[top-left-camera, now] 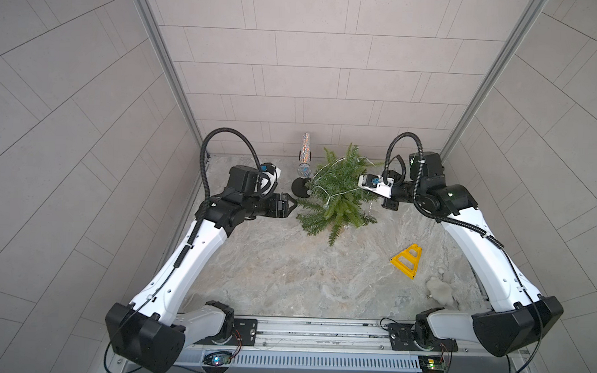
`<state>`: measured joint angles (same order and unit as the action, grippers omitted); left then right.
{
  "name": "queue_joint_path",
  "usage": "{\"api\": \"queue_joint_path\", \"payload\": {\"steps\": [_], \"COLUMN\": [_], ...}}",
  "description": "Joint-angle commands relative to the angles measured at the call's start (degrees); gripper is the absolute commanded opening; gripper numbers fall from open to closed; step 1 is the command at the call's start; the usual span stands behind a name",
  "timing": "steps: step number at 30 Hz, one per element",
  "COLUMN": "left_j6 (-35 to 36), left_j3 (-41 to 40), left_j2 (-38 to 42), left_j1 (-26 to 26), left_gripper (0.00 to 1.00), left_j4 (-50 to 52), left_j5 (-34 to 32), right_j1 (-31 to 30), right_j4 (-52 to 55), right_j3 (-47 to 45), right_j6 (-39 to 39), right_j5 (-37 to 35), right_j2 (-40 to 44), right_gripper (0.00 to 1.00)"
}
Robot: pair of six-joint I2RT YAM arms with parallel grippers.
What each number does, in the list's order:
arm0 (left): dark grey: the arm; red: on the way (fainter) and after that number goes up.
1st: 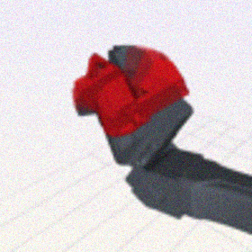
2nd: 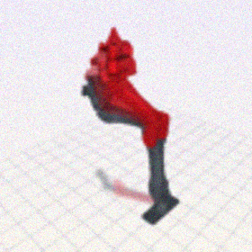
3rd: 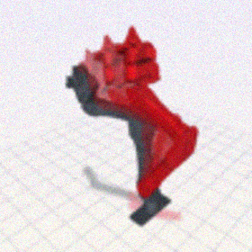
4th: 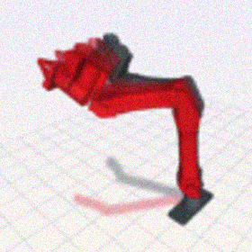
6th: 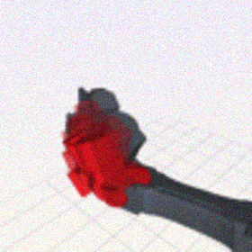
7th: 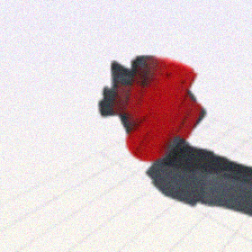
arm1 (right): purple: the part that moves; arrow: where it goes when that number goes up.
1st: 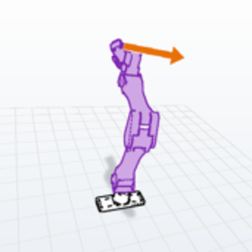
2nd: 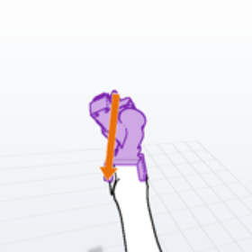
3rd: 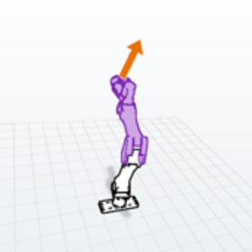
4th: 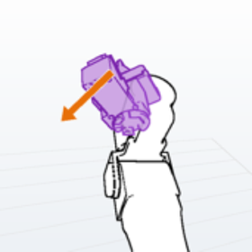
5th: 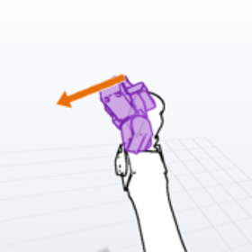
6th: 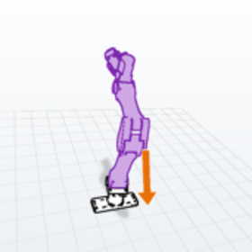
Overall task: Remove string lights from the small christmas tree
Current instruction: Pick up the light string from the Christmas tree.
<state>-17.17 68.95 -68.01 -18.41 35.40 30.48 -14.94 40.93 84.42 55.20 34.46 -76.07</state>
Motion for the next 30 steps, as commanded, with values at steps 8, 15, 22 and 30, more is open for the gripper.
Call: {"api": "queue_joint_path", "payload": {"steps": [8,15,22,30], "left_j6": [-0.29,-0.4,-0.35,-0.5], "left_j3": [-0.92,-1.02,-1.1,-1.14], "left_j2": [1.18,1.38,1.36,1.03], "left_j1": [-0.14,-0.21,-0.16,-0.16], "left_gripper": [0.76,0.76,0.76,0.77], "left_j4": [-0.3,-0.33,-0.43,-0.9], "left_j5": [-0.34,-0.33,-0.47,-0.3], "right_j1": [-0.09,-0.09,-0.09,-0.09], "right_j4": [-0.36,-2.6,-3.4,-3.16], "right_j3": [1.01,2.07,4.82,8.16], "right_j6": [-1.83,-3.77,-5.92,-7.1], "right_j5": [1.86,1.93,2.9,2.81], "right_j2": [3.76,2.87,1.63,0.51], "right_gripper": [0.0,0.0,0.01,0.02]}}
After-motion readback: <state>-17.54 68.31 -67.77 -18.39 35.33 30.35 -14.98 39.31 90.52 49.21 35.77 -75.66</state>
